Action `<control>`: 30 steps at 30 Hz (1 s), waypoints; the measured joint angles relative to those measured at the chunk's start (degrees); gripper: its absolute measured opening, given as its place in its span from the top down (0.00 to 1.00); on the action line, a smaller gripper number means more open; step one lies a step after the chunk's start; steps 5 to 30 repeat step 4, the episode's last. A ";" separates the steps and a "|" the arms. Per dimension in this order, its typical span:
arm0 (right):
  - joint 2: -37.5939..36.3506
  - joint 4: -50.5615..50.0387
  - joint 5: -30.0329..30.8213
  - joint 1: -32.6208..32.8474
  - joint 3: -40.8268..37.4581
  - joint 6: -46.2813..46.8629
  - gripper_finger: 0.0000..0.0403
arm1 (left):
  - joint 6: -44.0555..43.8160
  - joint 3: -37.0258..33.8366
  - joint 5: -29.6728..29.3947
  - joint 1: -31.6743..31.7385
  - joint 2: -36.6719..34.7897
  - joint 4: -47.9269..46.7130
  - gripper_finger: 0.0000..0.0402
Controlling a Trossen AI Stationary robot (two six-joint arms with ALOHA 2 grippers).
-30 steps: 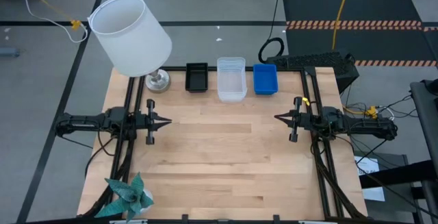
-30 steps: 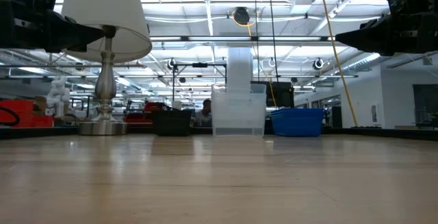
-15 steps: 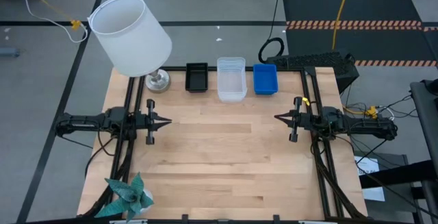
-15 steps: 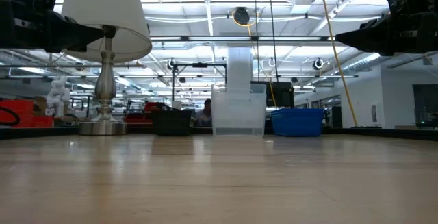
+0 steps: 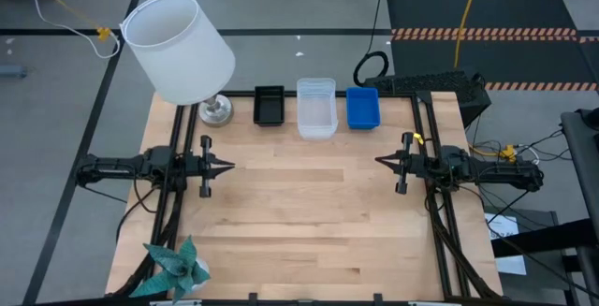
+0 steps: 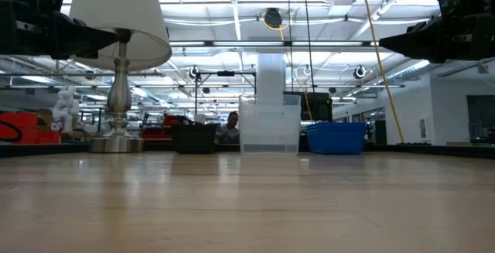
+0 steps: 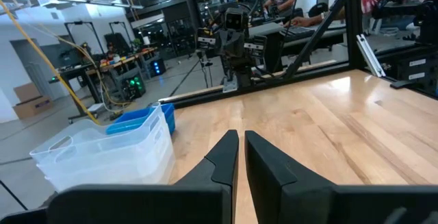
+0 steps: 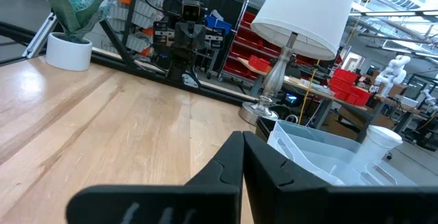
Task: Stack baskets by color
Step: Return to Home Position
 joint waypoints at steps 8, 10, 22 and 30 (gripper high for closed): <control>0.00 0.00 0.01 0.01 0.01 0.00 1.00 | 0.00 0.00 0.00 0.01 0.00 0.00 0.92; 0.00 0.00 0.01 0.01 0.01 0.00 1.00 | 0.00 0.00 0.00 0.01 0.00 0.00 0.92; 0.00 0.00 0.01 0.01 0.01 0.00 1.00 | 0.00 0.00 0.00 0.01 0.00 0.00 0.92; 0.00 0.00 0.01 0.01 0.01 0.00 1.00 | 0.00 0.00 0.00 0.01 0.00 0.00 0.92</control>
